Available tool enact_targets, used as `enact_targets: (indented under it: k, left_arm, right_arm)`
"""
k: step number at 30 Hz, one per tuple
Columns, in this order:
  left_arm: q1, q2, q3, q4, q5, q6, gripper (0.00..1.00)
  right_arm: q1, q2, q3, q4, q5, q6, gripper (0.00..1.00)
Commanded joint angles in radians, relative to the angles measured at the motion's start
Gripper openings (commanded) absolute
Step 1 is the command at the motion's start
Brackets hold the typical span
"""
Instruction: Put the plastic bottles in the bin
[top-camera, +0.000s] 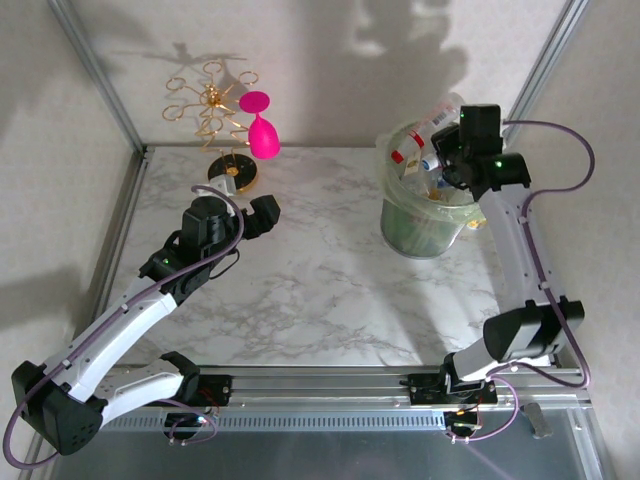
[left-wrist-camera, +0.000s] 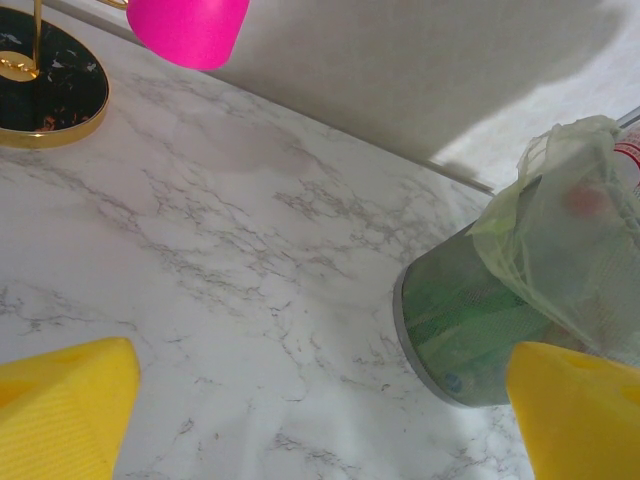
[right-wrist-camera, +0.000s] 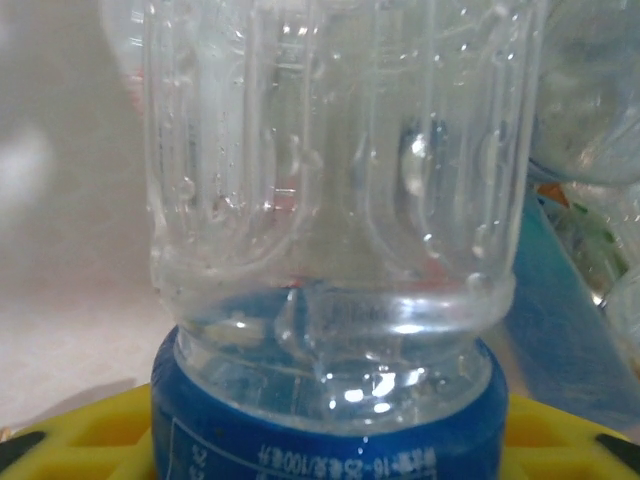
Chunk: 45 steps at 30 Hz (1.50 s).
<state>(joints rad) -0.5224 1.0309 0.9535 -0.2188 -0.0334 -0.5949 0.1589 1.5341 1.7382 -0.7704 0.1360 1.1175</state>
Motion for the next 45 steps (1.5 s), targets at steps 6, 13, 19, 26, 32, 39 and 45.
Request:
enact_targets:
  k: [6,13,19,26,32,39,45]
  left_arm:
    - [-0.008,-0.018,-0.004,0.001,-0.014,-0.002,0.94]
    - [-0.007,-0.018,0.000,-0.001,-0.024,0.000,0.94]
    - [-0.007,-0.018,0.001,0.000,-0.031,0.001,0.94]
    - [-0.006,-0.014,0.001,0.001,-0.032,0.002,0.94]
    - [-0.005,-0.005,0.002,0.006,-0.028,0.001,0.94]
    - [-0.001,-0.011,-0.001,0.006,-0.032,0.007,0.94]
    - [0.001,-0.018,-0.001,0.003,-0.042,0.013,0.94]
  right_arm:
    - [-0.045,0.019,0.018,-0.016,-0.041,0.107,0.69]
    - [-0.052,0.012,0.050,-0.025,-0.055,0.062,0.85]
    - [-0.055,-0.025,0.047,-0.041,-0.065,0.036,0.82]
    - [-0.056,-0.081,0.081,-0.096,0.013,-0.078,0.74]
    - [-0.061,0.035,0.224,-0.095,0.036,-0.345,0.52]
    - [-0.066,0.239,0.422,-0.166,0.132,-0.460,0.29]
    - [-0.067,0.241,0.255,-0.074,0.072,-0.411,0.29]
